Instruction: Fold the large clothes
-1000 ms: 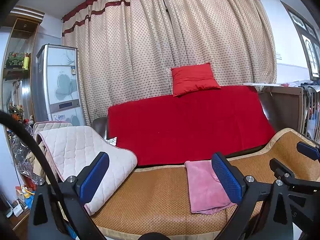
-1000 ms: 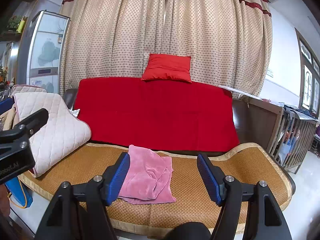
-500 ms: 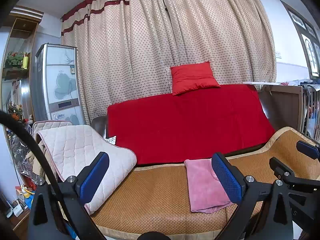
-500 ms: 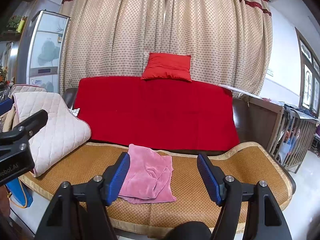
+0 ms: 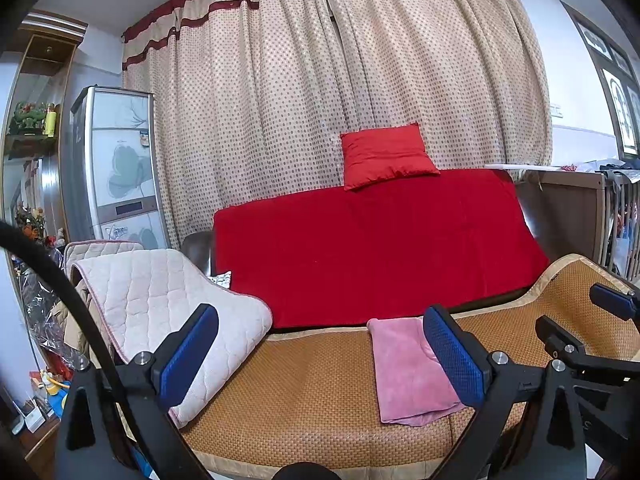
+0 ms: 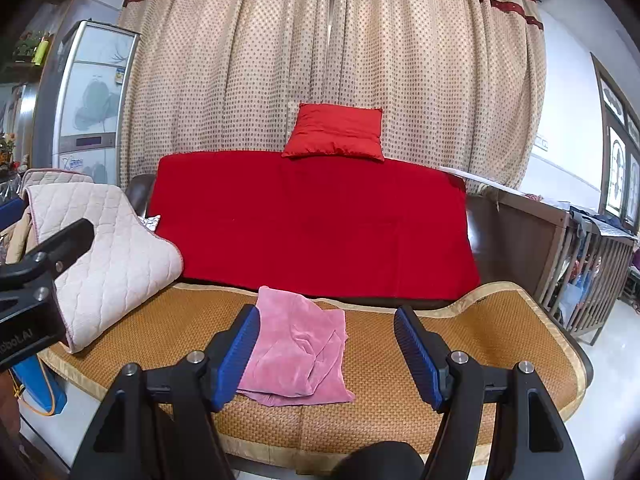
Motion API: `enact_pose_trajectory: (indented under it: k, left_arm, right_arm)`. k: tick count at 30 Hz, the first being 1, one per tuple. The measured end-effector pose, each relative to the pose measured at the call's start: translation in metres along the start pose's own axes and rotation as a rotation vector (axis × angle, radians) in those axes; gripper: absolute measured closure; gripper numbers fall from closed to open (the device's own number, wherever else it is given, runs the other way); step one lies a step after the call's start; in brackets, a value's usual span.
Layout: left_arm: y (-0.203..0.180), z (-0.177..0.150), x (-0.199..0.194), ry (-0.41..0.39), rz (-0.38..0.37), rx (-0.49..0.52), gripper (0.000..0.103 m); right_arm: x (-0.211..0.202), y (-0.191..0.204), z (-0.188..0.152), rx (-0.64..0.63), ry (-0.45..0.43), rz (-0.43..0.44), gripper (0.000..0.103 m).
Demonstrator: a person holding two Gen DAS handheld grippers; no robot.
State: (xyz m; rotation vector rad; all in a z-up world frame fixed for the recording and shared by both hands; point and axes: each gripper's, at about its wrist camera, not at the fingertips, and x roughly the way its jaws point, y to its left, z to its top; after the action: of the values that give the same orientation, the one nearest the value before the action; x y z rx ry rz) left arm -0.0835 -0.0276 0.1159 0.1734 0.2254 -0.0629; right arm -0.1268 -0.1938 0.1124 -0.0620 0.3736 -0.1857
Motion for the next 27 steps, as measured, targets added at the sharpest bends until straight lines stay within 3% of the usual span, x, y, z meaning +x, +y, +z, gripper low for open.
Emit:
enact_pose_trajectory:
  k: [27]
  left_arm:
    - [-0.0022, 0.0002, 0.0003, 0.006, -0.016, 0.003, 0.001]
  right_arm:
    - [0.0032, 0.0024, 0.0002, -0.006, 0.002, -0.001, 0.029]
